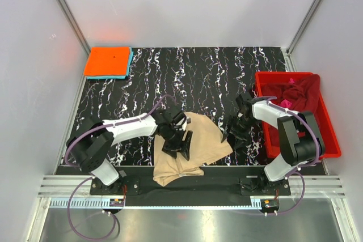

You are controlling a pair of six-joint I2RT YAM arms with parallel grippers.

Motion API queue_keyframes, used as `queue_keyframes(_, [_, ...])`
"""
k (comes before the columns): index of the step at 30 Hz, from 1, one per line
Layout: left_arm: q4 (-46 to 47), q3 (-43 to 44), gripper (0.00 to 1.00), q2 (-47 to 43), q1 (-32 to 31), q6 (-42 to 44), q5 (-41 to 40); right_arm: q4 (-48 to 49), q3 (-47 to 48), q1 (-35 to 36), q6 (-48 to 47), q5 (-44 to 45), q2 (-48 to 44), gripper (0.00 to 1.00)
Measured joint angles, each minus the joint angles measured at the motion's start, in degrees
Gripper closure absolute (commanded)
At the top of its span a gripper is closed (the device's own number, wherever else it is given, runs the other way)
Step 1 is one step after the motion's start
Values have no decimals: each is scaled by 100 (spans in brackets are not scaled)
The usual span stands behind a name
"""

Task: Fold and stack the t-shirts
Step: Flatten the tshirt out

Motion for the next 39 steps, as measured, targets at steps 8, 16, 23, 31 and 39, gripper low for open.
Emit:
queue_keyframes(8, [455,-181,64,15,-96,-179,22,-101,70,0,-48,225,166,46])
queue_keyframes(16, [581,-181,96,-332,-96,-227,-28,-111,120,-2,-153,-125,479,100])
queue_keyframes(23, [-55,505,100,-907,-83,-17,-575,-348,564,105,-376,-125,-17,100])
queue_keyframes(31, [-798,3254,100,-2264,330,745,-2579,-365,3150,584,-518,-1021,-2004,100])
queue_keyframes(39, [-708,4771,100,-4148,382,1812,-4142,857,4894,1473,-94,-3080,-2494,100])
